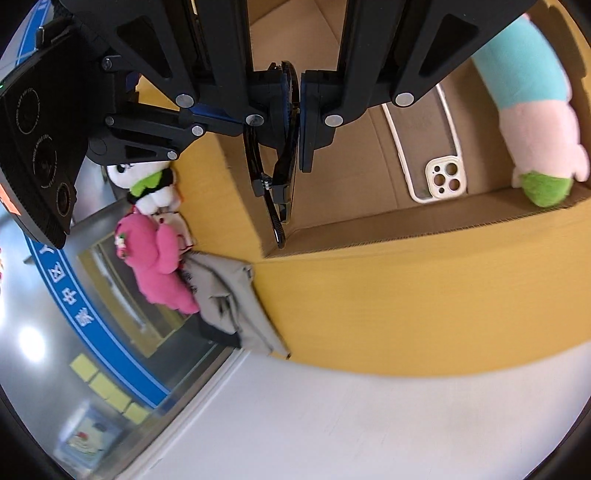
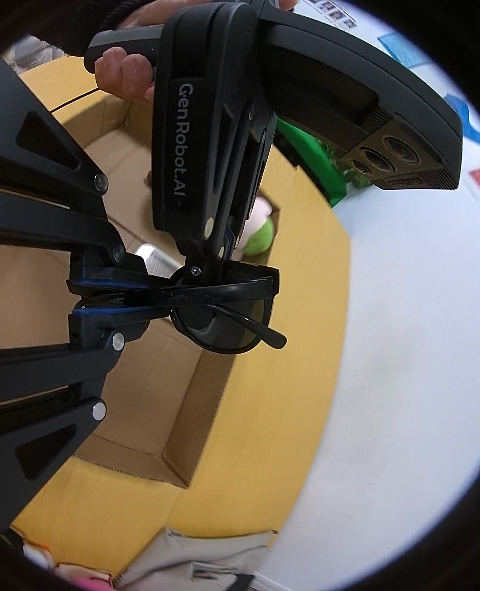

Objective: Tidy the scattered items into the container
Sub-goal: 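Carry the sunglasses with the right gripper over the box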

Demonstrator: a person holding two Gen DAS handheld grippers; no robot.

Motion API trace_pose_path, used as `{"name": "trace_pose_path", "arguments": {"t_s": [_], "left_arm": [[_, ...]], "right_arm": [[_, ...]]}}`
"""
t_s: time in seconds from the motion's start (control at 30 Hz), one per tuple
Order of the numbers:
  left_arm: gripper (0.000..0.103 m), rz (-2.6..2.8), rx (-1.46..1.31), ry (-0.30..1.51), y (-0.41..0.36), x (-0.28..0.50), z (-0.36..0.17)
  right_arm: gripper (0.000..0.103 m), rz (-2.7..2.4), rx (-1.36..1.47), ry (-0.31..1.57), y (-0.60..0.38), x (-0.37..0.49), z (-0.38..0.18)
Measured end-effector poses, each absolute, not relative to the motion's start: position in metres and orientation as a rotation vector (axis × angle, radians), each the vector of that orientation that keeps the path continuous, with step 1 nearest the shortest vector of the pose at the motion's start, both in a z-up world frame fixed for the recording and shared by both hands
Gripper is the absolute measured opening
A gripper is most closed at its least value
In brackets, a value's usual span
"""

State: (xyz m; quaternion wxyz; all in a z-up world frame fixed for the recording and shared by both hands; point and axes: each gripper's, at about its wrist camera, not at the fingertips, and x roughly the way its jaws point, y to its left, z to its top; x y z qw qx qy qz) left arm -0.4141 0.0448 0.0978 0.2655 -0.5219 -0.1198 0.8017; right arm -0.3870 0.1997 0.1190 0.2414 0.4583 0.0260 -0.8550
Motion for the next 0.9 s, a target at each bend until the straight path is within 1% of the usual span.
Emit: {"name": "trace_pose_path", "arguments": {"t_s": [0.2,0.5,0.73,0.9], "left_arm": [[0.003,2.105,-1.481,-0.347,0.050,-0.439,0.057],[0.003,2.046,-1.586,-0.351,0.063,-0.462,0.010],[0.005,2.028,-1.665,-0.360,0.064,-0.471,-0.020],[0.005,2.046,-1.680,-0.364,0.065,-0.475,-0.030]], "right_arm": [[0.007,-2.313,1.341,0.017,0.206,-0.412,0.081],[0.007,-2.270,1.476,-0.092,0.207,-0.432,0.042],[0.007,-2.248,1.550,-0.176,0.204,-0.440,0.018],[0.007,-2.261,1.566,-0.229,0.203,-0.446,0.010]]}}
